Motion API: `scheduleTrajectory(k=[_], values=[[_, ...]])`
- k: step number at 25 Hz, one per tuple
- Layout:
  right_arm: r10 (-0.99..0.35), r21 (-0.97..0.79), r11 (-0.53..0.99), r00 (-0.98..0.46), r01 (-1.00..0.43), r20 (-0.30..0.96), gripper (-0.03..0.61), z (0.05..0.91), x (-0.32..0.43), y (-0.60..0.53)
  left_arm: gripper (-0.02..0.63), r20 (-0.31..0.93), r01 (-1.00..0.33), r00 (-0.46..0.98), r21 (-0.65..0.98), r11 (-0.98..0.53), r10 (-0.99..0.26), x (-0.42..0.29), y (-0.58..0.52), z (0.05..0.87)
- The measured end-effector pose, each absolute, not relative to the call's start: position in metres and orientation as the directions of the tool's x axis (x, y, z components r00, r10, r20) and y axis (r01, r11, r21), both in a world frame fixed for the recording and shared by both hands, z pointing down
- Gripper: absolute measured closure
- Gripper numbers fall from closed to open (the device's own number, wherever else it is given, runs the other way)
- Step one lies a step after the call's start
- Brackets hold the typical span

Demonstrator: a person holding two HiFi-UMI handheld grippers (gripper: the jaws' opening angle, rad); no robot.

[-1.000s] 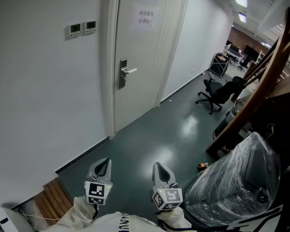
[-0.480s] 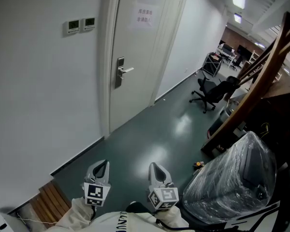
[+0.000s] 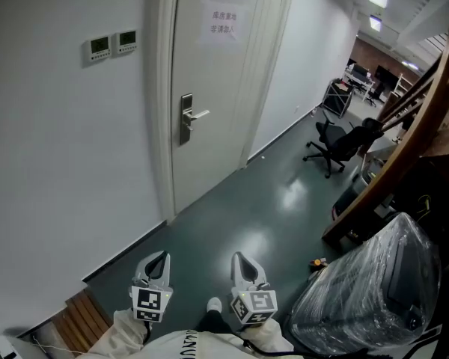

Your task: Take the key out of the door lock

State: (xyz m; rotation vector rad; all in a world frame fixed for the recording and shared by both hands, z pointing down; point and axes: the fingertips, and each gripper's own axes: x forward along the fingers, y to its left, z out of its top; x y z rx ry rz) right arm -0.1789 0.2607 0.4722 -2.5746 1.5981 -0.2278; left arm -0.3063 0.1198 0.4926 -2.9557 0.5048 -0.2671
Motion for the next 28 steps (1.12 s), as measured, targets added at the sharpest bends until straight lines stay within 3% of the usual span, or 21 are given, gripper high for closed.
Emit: scheduleTrajectory(k=[17,28], values=[[-0.933,-0.215,-0.359,0.351,-0.908,0.075,0.577,0.48,0.007,0.18,0.614,0.179,-0.375,0.896,-0.189,-0.908,-0.407,-0.122,0.049,0.487],[-0.948,-0.244,-0.318,0.303,-0.916,0.095,0.577,0.497,0.062,0.148,0.614,0.221,-0.421,0.862,-0.187,-0.887,-0.456,-0.079,0.018,0.502]])
